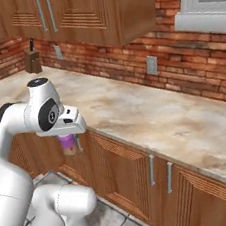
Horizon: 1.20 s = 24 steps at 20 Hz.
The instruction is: Four empty soda cans are scattered around the kitchen. Gather all the cans and cluster them next to the stove for recycling.
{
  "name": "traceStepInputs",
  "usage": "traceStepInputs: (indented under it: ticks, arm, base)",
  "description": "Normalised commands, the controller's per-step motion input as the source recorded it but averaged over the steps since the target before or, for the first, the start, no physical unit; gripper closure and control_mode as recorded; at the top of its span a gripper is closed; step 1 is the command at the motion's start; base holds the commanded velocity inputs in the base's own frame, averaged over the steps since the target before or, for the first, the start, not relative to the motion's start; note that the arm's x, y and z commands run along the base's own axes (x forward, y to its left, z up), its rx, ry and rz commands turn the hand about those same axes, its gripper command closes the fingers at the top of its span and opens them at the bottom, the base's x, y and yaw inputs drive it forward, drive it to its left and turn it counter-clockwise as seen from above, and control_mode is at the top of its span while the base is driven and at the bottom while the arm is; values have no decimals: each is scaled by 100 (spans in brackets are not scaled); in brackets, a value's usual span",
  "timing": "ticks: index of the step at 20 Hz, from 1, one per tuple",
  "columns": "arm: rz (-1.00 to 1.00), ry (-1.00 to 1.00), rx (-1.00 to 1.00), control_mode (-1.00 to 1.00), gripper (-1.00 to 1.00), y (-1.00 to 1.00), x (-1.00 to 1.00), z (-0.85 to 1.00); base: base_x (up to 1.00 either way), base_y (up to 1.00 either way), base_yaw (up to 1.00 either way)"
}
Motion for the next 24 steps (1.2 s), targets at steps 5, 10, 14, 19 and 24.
traceStepInputs:
  ticks: [5, 10, 14, 19, 24]
  arm:
    - [0, 0, 0, 100, 100, 0, 0, 0]
    - [0, 0, 0, 100, 100, 0, 0, 0]
    - [0, 0, 0, 100, 100, 0, 0, 0]
    - [0, 0, 0, 100, 100, 0, 0, 0]
    - [0, 0, 0, 100, 100, 0, 0, 0]
  base:
    - [-18, 21, 50]
    - [-13, 22, 50]
    - [-7, 24, 50]
    - [-5, 28, 48]
    - [0, 34, 45]
